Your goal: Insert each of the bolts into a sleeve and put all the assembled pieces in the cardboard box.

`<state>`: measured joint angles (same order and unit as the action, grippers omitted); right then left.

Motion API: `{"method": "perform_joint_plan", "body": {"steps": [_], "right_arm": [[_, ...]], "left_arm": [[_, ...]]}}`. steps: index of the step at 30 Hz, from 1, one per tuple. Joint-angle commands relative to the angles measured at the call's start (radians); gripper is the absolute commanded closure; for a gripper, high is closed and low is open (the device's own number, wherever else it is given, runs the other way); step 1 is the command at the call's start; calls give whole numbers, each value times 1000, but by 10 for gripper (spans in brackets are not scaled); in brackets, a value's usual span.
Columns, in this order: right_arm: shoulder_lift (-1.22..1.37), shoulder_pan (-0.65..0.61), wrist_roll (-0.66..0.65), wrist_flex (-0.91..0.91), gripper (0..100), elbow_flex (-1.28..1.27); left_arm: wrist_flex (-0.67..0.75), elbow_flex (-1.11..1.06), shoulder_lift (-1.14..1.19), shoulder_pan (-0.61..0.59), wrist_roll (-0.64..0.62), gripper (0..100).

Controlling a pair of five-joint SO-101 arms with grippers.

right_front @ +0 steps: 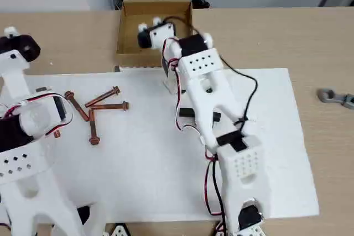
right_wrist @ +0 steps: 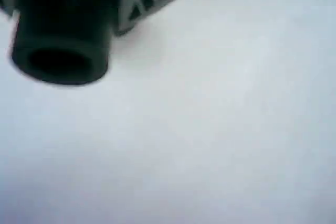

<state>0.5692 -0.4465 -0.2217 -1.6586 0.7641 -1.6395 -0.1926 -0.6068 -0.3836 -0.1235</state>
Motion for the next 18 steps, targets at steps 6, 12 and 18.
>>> {"method": "perform_joint_plan", "body": {"steps": [6,12,18], "right_arm": [[-364,-5,11,-16,963,8],[-578,-8,249,-16,963,8],[-792,-8,288,-18,964,-97]], "left_arm": [[98,4,-31,8,71,993],[153,4,-23,8,75,993],[229,2,-23,60,72,993]]}}
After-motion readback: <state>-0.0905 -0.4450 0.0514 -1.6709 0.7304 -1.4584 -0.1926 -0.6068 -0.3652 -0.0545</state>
